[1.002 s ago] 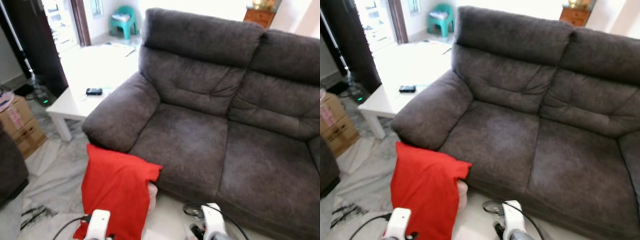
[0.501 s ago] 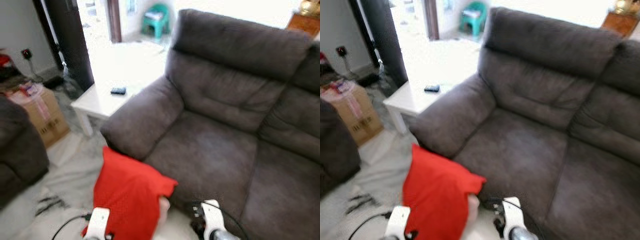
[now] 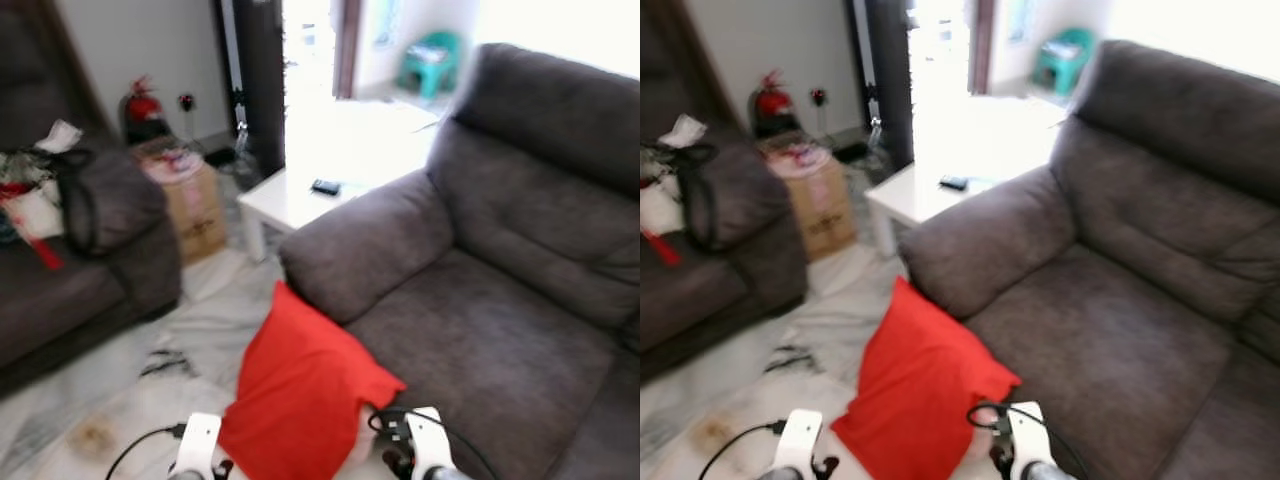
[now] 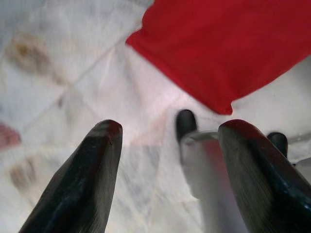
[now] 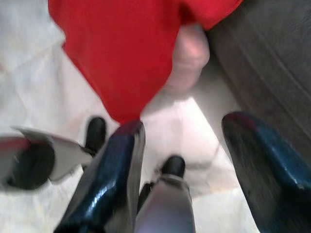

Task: Move the pillow to the sofa from floor

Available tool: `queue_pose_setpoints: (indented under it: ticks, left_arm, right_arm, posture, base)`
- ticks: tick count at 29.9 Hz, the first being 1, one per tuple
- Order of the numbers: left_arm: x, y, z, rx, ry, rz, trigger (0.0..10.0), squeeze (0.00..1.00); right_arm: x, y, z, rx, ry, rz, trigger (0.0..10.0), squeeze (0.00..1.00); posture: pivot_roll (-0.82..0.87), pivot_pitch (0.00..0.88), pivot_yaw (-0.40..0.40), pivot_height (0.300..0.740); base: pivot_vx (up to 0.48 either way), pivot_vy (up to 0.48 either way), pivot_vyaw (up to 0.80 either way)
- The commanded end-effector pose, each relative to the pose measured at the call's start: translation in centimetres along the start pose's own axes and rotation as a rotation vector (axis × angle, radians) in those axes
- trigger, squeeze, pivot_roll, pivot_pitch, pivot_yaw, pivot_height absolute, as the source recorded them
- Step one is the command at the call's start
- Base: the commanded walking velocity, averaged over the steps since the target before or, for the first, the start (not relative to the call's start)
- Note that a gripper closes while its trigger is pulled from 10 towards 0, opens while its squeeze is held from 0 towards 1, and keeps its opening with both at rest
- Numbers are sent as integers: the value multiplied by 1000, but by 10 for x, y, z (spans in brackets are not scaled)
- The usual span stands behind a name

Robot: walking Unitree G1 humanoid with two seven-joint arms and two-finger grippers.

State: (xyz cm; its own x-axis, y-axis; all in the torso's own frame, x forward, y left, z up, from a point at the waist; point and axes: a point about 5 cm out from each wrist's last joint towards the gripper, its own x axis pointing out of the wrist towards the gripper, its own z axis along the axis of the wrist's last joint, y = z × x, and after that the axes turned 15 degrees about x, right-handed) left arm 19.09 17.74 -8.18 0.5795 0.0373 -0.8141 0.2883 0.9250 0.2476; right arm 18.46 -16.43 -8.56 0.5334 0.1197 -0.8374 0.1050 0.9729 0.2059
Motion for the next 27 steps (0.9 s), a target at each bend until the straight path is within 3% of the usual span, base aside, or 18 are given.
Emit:
queue_pose_setpoints:
  ticks: [1, 14, 21, 27]
  left_arm:
    - [0, 4, 0, -3, 4, 13, 10000, 0]
    - [0, 4, 0, -11, 1, 17, 10000, 0]
    - [0, 4, 0, -10, 0, 18, 10000, 0]
    - [0, 4, 0, -10, 0, 15, 10000, 0]
  right_arm:
    - [1, 2, 2, 22, -8, -1, 10000, 0]
    - [1, 2, 2, 49, -26, -10, 10000, 0]
    - [0, 0, 2, 58, -40, -43, 10000, 0]
    - [0, 1, 3, 61, -44, -27, 10000, 0]
  posture:
    - [-25, 0, -46, 740]
    - [-24, 0, -47, 740]
    - [-25, 0, -46, 740]
    - [-24, 0, -46, 740]
  base:
    - [0, 0, 0]
    - [0, 0, 0]
    - [258, 0, 0]
    - [260, 0, -738]
